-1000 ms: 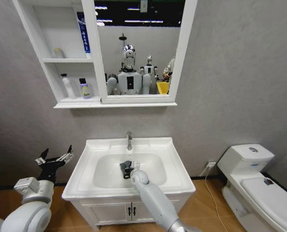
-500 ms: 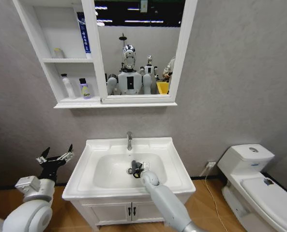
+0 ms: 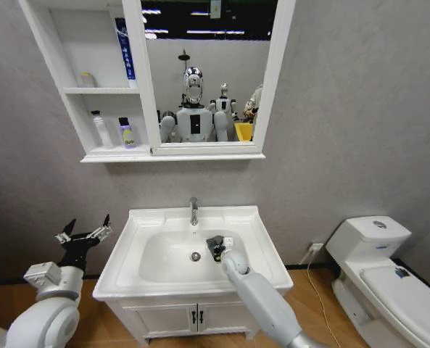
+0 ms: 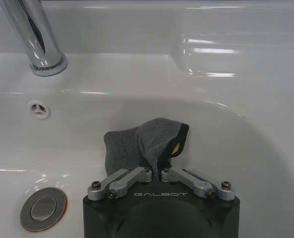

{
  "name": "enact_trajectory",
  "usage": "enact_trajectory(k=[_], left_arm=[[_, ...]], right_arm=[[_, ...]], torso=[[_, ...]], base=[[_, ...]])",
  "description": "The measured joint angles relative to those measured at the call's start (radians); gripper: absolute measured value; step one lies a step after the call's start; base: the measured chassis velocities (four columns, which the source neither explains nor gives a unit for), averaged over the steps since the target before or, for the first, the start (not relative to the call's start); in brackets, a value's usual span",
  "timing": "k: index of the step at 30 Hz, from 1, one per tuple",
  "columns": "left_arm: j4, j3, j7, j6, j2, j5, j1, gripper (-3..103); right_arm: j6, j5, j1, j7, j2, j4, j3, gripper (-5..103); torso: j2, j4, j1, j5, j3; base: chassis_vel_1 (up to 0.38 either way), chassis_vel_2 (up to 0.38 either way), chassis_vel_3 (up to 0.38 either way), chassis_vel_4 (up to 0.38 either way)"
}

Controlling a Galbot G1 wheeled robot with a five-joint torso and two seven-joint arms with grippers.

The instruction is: Move facial cleanser and shampoo from washbasin to cabinet, then wipe washbasin with towel.

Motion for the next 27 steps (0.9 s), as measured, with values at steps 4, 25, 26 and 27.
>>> enact_trajectory(k=[4,25,26,27], left_arm=[[0.000,-0.009,0.005,-0.001,0.001,-0.004,0.001,100],[0.009,0.002,0.012,-0.007,-0.005,0.001,-0.013,100],[0.010,0.000,0.013,-0.007,-0.006,0.001,-0.012,100],[0.010,0.000,0.014,-0.008,-0.008,0.001,-0.011,100]], right_arm=[[-0.009,-0.001,-0.003,0.000,-0.023,0.011,0.002,3],[0.004,-0.100,0.015,-0.032,-0.118,0.155,0.094,3],[0.018,-0.119,0.031,-0.051,-0.121,0.138,0.107,3],[0.035,-0.140,0.046,-0.073,-0.122,0.117,0.116,3]], torso=[[0.000,0.0000,0.000,-0.0001,0.000],[0.000,-0.0002,0.000,-0.0001,0.000],[0.000,-0.0001,0.000,-0.0001,0.000],[0.000,-0.0001,0.000,-0.0001,0.000]], base=[[0.000,0.000,0.000,0.000],[0.000,0.000,0.000,0.000],[0.000,0.000,0.000,0.000],[0.000,0.000,0.000,0.000]])
